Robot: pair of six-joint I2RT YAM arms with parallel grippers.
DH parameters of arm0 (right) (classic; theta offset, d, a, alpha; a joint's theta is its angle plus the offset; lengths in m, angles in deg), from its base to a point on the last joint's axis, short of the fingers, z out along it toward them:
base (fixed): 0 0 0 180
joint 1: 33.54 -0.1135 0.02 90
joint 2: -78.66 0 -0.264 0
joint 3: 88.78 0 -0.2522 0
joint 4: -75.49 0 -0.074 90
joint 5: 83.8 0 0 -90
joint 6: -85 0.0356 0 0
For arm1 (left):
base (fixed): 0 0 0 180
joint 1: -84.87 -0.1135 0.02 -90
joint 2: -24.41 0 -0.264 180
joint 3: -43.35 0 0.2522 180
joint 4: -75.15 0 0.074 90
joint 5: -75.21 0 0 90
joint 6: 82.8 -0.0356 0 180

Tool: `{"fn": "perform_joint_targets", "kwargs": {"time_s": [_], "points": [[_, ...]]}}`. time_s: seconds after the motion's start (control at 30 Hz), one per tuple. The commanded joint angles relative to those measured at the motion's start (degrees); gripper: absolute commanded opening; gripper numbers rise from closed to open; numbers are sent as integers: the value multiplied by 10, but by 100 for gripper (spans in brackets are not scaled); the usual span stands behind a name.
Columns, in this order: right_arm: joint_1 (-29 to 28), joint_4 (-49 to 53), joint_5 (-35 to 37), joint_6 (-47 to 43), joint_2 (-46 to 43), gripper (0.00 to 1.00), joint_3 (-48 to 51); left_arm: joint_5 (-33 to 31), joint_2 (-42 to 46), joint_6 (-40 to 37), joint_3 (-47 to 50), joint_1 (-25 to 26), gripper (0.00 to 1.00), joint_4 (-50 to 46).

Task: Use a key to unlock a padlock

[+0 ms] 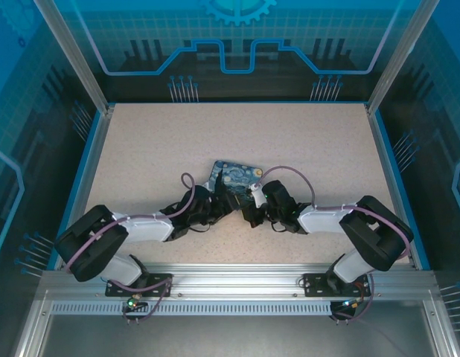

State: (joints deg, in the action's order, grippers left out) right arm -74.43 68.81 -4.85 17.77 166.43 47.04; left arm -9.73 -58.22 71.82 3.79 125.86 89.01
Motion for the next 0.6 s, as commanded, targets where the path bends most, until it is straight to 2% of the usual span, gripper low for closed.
{"fn": "perform_joint_targets", "kwargs": {"time_s": [0.0, 0.13, 0.57], "points": [[-7, -13, -22, 14, -14, 0, -12, -26, 18, 14, 14, 0, 71, -1], [-12, 8, -29, 21, -19, 0, -22, -16, 3, 25, 15, 0, 67, 43], [-29, 16, -36, 43, -20, 0, -25, -1, -63, 61, 8, 11, 64, 120]]}}
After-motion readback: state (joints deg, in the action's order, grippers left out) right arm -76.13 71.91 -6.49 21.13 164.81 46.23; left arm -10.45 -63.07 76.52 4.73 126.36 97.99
